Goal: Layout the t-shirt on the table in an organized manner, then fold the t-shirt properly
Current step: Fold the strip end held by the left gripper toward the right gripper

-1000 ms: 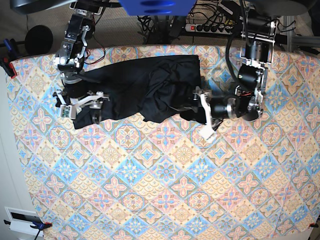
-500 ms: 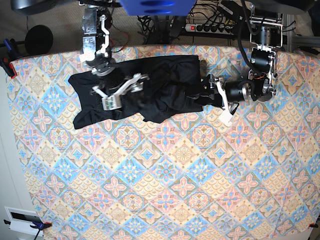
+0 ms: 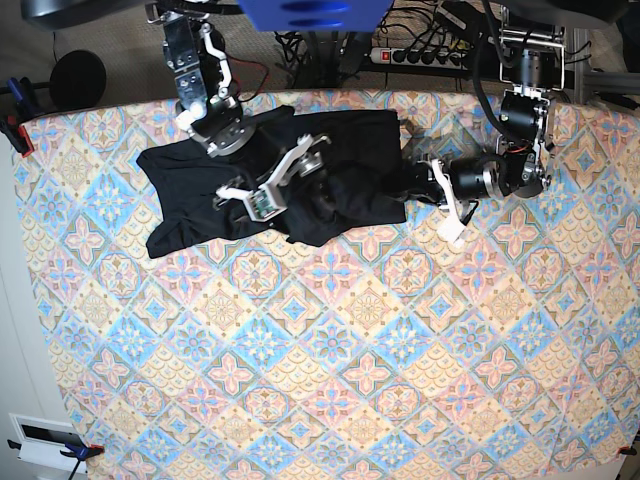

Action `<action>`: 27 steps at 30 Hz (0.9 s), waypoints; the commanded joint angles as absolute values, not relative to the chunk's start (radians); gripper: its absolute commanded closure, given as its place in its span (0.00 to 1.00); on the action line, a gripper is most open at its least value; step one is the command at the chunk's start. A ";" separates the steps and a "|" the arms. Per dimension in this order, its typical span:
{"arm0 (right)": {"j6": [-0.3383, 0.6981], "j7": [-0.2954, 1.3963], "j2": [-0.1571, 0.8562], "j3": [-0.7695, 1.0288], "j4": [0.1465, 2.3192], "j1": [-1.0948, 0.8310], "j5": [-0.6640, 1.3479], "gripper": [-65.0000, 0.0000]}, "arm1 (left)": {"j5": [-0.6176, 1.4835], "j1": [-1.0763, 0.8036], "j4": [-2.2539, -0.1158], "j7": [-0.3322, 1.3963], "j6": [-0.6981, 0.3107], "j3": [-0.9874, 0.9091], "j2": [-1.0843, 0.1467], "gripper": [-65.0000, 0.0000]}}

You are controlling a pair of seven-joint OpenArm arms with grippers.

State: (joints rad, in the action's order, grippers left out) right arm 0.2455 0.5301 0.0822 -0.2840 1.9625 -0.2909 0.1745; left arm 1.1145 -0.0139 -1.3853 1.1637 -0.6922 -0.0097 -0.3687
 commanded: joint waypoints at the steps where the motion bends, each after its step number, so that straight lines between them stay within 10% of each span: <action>1: 0.254 0.504 0.077 -0.306 1.982 -0.269 0.185 0.29 | 1.113 -0.001 -1.400 1.147 -0.698 -0.016 -0.377 1.00; 12: 0.255 0.512 0.077 -0.611 1.975 -0.133 0.186 0.29 | 1.030 -0.027 -1.400 1.147 -0.698 -0.117 -0.375 0.94; 22: 0.255 0.665 0.076 -0.631 1.972 -0.062 0.186 0.29 | 1.038 -0.031 -1.400 1.152 -0.698 -0.124 -0.377 0.30; 27: 0.255 0.733 0.077 -0.633 1.959 -0.058 0.185 0.29 | 1.038 -0.028 -1.400 1.152 -0.698 -0.124 -0.375 0.14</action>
State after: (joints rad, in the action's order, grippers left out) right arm 0.2535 0.7616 0.0837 -0.6315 1.9427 -0.0692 0.1787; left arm 1.0126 -0.0429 -1.3861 1.1675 -0.6922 -0.1181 -0.3656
